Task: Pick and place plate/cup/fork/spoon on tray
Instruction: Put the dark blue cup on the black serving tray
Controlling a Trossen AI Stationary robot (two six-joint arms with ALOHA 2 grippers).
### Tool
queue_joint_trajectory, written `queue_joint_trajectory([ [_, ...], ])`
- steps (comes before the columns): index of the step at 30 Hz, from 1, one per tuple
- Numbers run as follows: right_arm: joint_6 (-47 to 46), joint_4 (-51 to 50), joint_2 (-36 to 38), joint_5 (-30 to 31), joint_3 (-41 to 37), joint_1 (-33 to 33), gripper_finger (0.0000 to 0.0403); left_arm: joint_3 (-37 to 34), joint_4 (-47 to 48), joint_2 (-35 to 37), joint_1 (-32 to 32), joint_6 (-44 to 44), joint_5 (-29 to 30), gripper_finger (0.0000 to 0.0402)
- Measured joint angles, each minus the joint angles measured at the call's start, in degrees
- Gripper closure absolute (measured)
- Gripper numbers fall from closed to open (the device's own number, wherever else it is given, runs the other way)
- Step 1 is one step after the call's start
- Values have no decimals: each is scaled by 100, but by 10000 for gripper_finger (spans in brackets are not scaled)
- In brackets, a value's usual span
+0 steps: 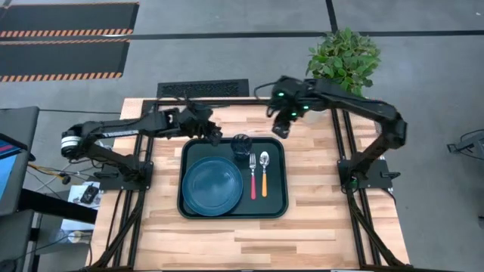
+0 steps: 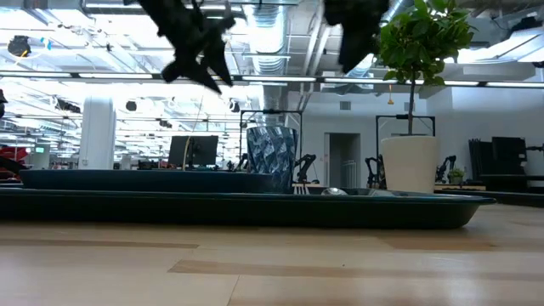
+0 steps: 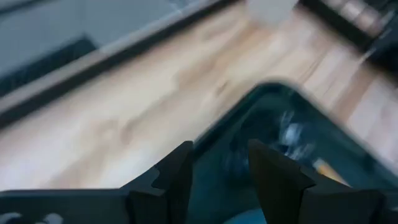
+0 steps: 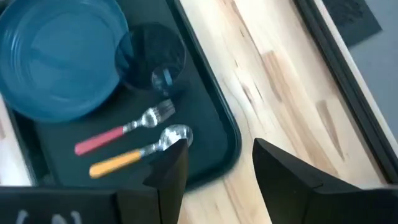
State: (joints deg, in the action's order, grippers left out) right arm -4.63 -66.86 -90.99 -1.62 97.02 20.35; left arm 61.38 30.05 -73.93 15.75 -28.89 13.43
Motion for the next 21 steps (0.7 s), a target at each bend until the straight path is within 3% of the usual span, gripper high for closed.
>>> queue_joint_trajectory([
  [5,-254,-391,499,345,0,-214,204,-94,-473,-645,3,5,-183,244],
  [11,-559,-716,853,766,0,-578,207,-41,-1074,-1599,72,-117,-616,192],
  [16,-749,-985,943,997,-6,-953,207,244,-1033,-2235,125,-224,-747,162],
  [21,-888,-1136,963,1345,-3,-1318,211,505,-806,-2543,183,-404,-1258,172],
])
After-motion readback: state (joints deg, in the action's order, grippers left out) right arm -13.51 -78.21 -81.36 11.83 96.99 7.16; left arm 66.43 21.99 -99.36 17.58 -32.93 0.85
